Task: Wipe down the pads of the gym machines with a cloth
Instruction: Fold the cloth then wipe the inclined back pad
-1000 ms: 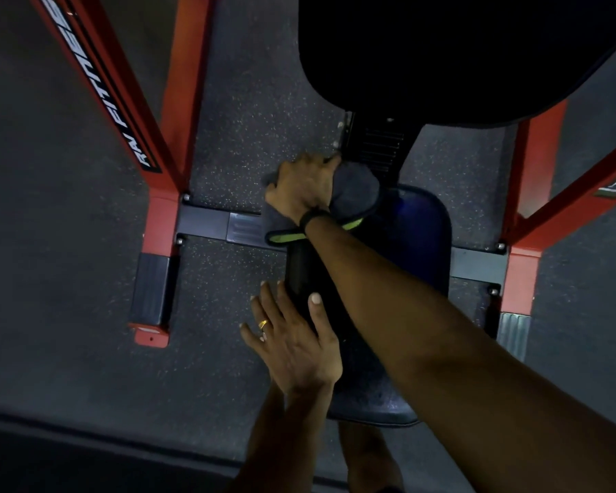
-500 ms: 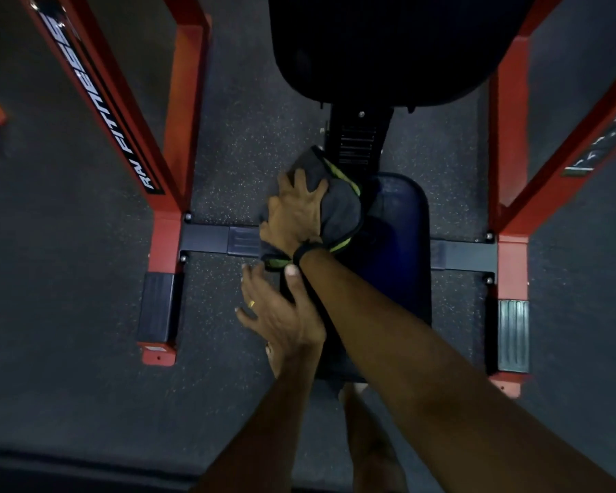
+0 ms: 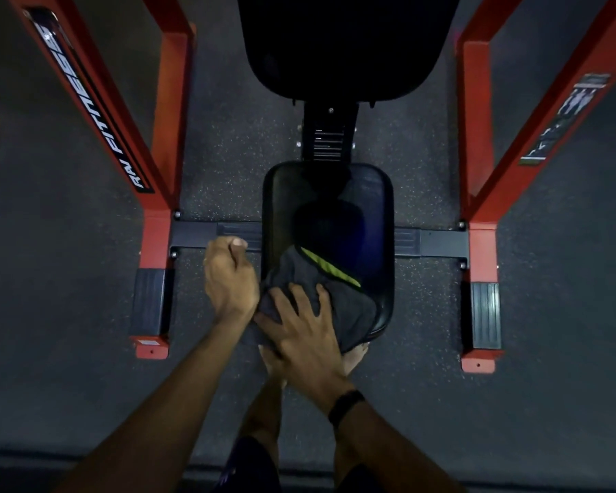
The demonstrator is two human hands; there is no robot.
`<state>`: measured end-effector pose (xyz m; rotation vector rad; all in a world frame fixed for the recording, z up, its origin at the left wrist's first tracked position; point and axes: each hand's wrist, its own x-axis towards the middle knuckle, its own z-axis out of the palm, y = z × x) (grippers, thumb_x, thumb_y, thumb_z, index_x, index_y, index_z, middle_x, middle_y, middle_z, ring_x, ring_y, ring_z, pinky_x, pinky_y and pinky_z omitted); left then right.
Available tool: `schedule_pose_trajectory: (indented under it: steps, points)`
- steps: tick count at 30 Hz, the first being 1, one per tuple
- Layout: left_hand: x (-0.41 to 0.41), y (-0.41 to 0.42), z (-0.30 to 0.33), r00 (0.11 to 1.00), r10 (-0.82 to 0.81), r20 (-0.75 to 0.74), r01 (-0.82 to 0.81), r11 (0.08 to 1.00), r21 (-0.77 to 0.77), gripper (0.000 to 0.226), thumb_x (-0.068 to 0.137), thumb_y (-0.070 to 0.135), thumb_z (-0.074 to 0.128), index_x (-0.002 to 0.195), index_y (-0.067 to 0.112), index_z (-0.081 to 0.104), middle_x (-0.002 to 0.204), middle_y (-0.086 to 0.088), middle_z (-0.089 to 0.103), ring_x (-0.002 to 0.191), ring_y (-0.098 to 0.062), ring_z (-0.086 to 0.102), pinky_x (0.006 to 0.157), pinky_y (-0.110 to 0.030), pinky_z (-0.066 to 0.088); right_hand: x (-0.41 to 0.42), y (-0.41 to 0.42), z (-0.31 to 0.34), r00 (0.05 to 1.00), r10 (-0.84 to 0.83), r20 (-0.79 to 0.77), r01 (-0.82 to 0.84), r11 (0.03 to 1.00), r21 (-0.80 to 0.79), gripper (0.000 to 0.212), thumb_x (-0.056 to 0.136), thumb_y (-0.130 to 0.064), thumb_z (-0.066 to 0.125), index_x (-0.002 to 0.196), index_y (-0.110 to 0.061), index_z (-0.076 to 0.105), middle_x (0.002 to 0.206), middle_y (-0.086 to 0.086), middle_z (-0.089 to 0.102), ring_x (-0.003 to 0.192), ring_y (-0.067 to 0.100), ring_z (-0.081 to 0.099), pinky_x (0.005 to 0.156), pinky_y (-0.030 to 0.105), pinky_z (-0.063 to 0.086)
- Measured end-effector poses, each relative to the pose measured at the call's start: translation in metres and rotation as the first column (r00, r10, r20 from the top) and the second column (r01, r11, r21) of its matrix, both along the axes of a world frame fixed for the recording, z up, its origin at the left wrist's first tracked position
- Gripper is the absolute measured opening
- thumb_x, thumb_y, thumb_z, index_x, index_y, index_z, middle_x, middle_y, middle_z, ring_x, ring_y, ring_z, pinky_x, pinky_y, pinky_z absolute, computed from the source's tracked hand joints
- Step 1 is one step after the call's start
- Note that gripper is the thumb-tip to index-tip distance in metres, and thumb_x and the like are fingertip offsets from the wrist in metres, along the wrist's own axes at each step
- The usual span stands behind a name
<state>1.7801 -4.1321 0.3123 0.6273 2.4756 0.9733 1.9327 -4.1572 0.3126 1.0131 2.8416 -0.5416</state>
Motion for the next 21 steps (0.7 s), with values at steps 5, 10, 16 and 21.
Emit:
schedule_pose_trajectory:
  steps: [5, 10, 16, 21]
  points:
    - [0.029, 0.001, -0.009, 0.965, -0.188, -0.184, 0.176, 0.981, -0.079, 0.035, 0.101, 0.033, 0.046, 0.092, 0.005, 0.065, 0.112, -0.014, 0.059, 0.100, -0.033, 0.058, 0.087, -0.047, 0.044, 0.054, 0.001, 0.006, 0.987, -0.160, -0.017, 0.161, 0.985, 0.054, 0.054, 0.083, -0.053, 0.064, 0.132, -0.035, 0.053, 0.144, 0.005, 0.046, 0.138, 0.034, 0.041, 0.115, 0.069, 0.016]
    - [0.036, 0.016, -0.020, 0.965, -0.201, -0.170, 0.190, 0.979, -0.079, 0.045, 0.101, 0.046, 0.043, 0.123, 0.011, 0.060, 0.149, -0.012, 0.042, 0.128, -0.028, 0.049, 0.107, -0.050, 0.035, 0.057, 0.012, 0.007, 0.923, -0.379, 0.062, 0.375, 0.925, 0.063, 0.049, 0.090, -0.062, 0.051, 0.134, -0.040, 0.052, 0.144, 0.002, 0.047, 0.138, 0.032, 0.040, 0.111, 0.073, 0.018]
    - [0.045, 0.004, -0.039, 0.985, -0.032, -0.169, 0.009, 0.991, -0.136, 0.052, 0.102, 0.042, 0.037, 0.130, 0.002, 0.055, 0.144, -0.020, 0.048, 0.127, -0.039, 0.050, 0.107, -0.060, 0.037, 0.022, 0.049, -0.002, 0.815, -0.578, 0.050, 0.572, 0.815, 0.092, 0.040, 0.092, -0.050, 0.053, 0.129, -0.037, 0.047, 0.129, 0.006, 0.049, 0.120, 0.035, 0.045, 0.095, 0.069, 0.037]
    - [0.046, 0.013, -0.044, 0.950, -0.118, -0.289, 0.044, 0.967, -0.252, 0.050, 0.104, 0.042, 0.032, 0.133, 0.005, 0.051, 0.149, -0.021, 0.043, 0.135, -0.037, 0.045, 0.114, -0.060, 0.029, -0.015, 0.122, -0.029, 0.696, -0.708, 0.117, 0.689, 0.705, 0.168, 0.034, 0.096, -0.049, 0.047, 0.124, -0.032, 0.055, 0.117, 0.012, 0.053, 0.105, 0.036, 0.046, 0.087, 0.063, 0.041]
